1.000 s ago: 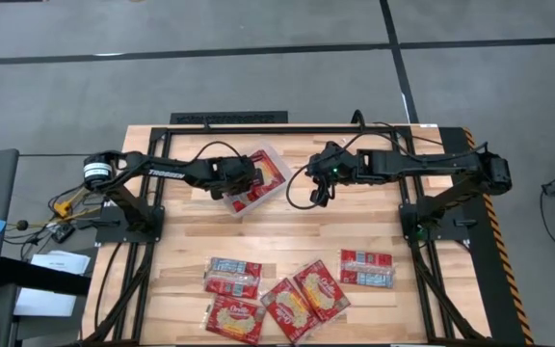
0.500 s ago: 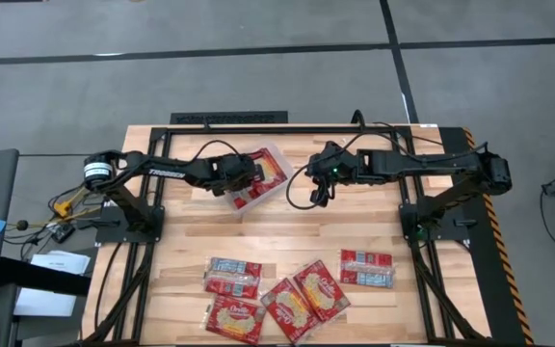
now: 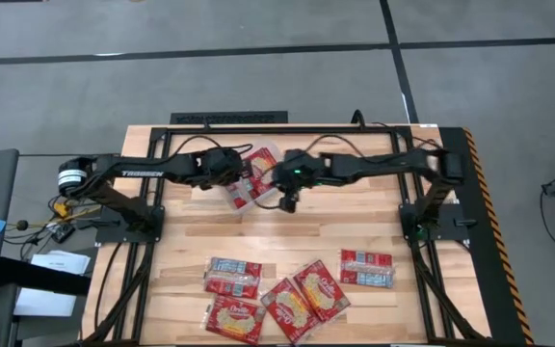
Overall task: Sort popcorn bags into baskets
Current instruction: Put the red popcorn bag into the transparent bin
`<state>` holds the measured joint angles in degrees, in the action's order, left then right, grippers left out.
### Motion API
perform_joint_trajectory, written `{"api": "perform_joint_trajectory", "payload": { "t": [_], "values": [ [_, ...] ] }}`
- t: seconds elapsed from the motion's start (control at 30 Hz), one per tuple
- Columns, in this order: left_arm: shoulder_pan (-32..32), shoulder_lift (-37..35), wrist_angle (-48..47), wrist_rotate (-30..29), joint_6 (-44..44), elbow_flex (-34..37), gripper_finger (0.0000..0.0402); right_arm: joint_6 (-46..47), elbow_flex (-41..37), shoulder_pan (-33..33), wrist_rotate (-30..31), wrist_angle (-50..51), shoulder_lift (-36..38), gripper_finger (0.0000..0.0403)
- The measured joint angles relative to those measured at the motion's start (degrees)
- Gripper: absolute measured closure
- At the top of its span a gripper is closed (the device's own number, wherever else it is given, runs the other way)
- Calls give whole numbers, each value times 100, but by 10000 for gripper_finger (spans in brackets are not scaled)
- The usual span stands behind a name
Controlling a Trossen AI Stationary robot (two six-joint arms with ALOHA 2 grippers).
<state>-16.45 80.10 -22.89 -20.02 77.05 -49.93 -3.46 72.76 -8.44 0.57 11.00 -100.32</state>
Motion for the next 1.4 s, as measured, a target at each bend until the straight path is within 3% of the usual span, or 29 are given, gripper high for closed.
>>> {"api": "perform_joint_trajectory", "payload": {
  "t": [0.2,0.57,1.13,1.4],
  "values": [
    [42,-145,-569,-22,-136,0,401,-345,1115,-22,-403,459,-1157,389],
    [37,-342,-1402,-166,-487,-13,401,-800,2482,-92,-557,1266,-2290,381],
    [39,-397,-1983,-324,-697,-9,401,-897,2622,-274,-642,1489,-2755,387],
    [39,-403,-2013,-449,-740,-9,401,-1148,2617,-375,-34,1730,-2757,377]
  ]
}}
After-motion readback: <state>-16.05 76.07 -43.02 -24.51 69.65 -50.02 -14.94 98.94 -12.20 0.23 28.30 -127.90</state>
